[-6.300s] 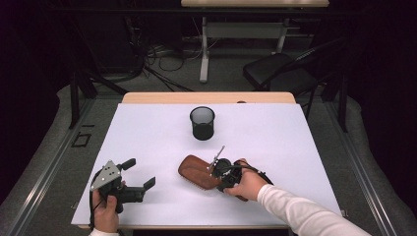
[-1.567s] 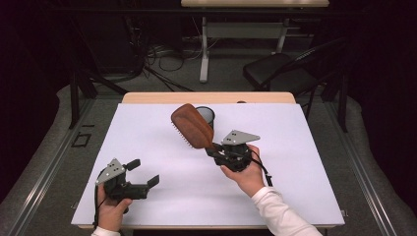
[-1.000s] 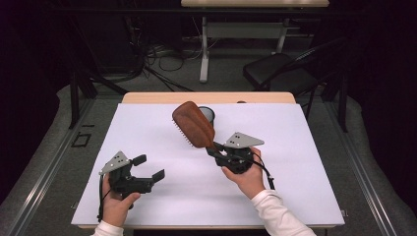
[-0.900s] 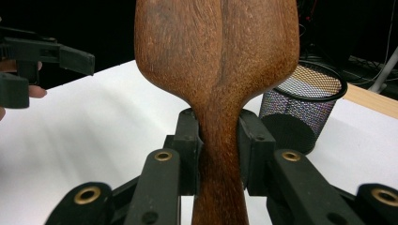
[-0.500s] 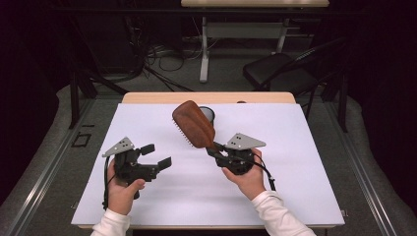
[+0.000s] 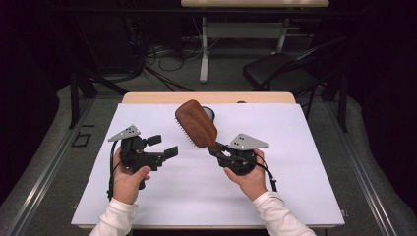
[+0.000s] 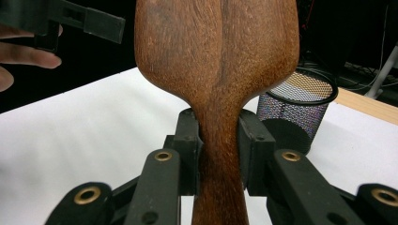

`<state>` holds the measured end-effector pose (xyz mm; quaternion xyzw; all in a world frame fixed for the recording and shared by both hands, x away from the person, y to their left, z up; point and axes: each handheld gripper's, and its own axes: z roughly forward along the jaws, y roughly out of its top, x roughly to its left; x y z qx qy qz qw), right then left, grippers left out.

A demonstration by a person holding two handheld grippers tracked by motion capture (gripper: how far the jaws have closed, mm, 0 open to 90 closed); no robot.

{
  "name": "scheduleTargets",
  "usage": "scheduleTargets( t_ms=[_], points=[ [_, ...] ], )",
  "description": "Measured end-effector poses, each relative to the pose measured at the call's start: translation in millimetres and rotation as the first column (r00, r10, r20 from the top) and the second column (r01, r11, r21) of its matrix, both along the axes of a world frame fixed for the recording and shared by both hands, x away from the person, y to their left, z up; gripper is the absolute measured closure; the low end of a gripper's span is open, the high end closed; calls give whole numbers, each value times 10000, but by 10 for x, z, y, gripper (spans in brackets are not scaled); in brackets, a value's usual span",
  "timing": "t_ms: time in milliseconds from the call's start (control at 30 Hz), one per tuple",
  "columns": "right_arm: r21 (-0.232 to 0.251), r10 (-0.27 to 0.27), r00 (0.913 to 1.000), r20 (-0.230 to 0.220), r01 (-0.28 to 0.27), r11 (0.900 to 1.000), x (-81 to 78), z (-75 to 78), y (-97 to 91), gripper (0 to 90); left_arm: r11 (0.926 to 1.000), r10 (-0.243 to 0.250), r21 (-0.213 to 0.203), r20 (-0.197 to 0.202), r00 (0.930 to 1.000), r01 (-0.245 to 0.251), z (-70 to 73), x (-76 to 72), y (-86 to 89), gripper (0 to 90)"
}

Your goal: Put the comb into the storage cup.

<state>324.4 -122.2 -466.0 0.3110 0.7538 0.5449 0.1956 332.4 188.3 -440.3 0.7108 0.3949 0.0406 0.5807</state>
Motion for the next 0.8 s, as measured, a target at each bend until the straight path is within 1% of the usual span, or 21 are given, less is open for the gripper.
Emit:
scheduleTargets(
  t_ms=[100,200,267,400,533,700,800],
  points=[
    [69,3,10000,14,-3,10000,-3,7,-5,721,10000,16,-94,-129,9999,-18,53,25,-15,29],
    [113,-6,10000,43,5,9999,-9,16,-13,721,9995,15,-309,-229,9997,-22,126,55,-32,29],
    [182,2,10000,42,-3,9998,-14,20,-15,721,9989,-105,-464,-322,9994,90,169,77,-55,29],
    [177,43,10000,73,-44,9998,-26,25,-15,721,9986,-313,-444,-483,9983,292,229,120,-130,29],
    [211,69,9999,117,-71,9998,-36,27,-9,721,9974,-465,-570,-584,9972,431,257,155,-214,51],
    [266,116,9998,165,-120,9996,-51,38,-13,721,9969,-642,-490,-693,9955,609,262,197,-327,73],
    [273,148,9997,212,-153,9995,-59,39,-10,721,9959,-658,-678,-773,9948,606,248,220,-369,83]
  ],
)
